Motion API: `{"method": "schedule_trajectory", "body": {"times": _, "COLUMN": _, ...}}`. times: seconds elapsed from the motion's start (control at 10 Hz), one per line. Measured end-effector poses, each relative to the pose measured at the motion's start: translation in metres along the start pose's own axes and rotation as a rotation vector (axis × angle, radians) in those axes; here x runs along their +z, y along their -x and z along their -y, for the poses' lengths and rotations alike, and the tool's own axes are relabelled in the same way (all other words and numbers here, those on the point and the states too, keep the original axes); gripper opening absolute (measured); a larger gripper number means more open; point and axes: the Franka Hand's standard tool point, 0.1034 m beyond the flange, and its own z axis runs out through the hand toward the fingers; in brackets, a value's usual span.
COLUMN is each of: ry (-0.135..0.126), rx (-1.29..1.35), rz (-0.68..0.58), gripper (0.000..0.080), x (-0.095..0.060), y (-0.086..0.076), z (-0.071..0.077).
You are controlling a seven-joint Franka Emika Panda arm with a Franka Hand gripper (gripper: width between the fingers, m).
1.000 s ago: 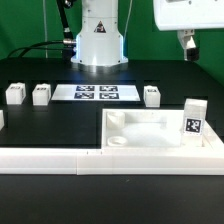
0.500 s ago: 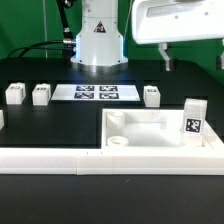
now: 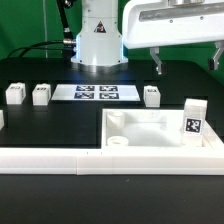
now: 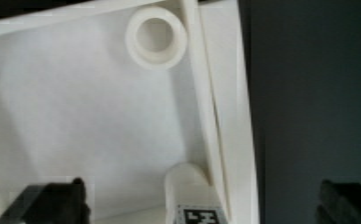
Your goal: Assemble square table
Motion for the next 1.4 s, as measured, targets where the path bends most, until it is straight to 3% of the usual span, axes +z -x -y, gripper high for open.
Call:
{"method": "schedule_trajectory", "body": {"times": 0.1, "ry": 0.003, "rx": -0.064, "rz": 0.04, "gripper": 0.0649, "x": 0.01, "y": 0.022, "z": -0.014}}
{"method": "schedule_trajectory", "body": {"times": 0.4, "ry": 0.099, "rx": -0.247, "rz": 0.137, "gripper": 0.0649, "x": 0.037, "y": 0.071, "z": -0.025}}
{"method": "schedule_trajectory", "body": {"times": 0.9, "ry": 0.103, "rx": -0.216, "rz": 0.159, "gripper": 0.0649, "x": 0.036, "y": 0.072, "z": -0.025}}
{"method": "schedule_trajectory", "body": {"times": 1.0, "ry": 0.135, "rx": -0.159, "rz": 0.199, "gripper": 0.0649, "x": 0.04, "y": 0.087, "z": -0.023}}
{"method": "schedule_trajectory", "body": {"times": 1.1, "ry": 0.159, "rx": -0.12, "rz": 0.353, "gripper": 0.0649, "x": 0.04, "y": 0.111, "z": -0.027}}
{"method": "schedule_trajectory", "body": {"times": 1.2, "ry": 0.172, "rx": -0.104, "rz": 0.439, "gripper": 0.0649, "x": 0.044, "y": 0.126, "z": -0.031}}
{"method": "schedule_trajectory", "body": {"times": 1.3, "ry": 0.195, "rx": -0.093, "rz": 0.546, "gripper": 0.0649, "x": 0.048, "y": 0.14, "z": -0.036}}
{"method": "schedule_trajectory", "body": {"times": 1.4, "ry": 0.211, "rx": -0.083, "rz": 0.617, "gripper": 0.0649, "x": 0.052, "y": 0.143, "z": -0.04}}
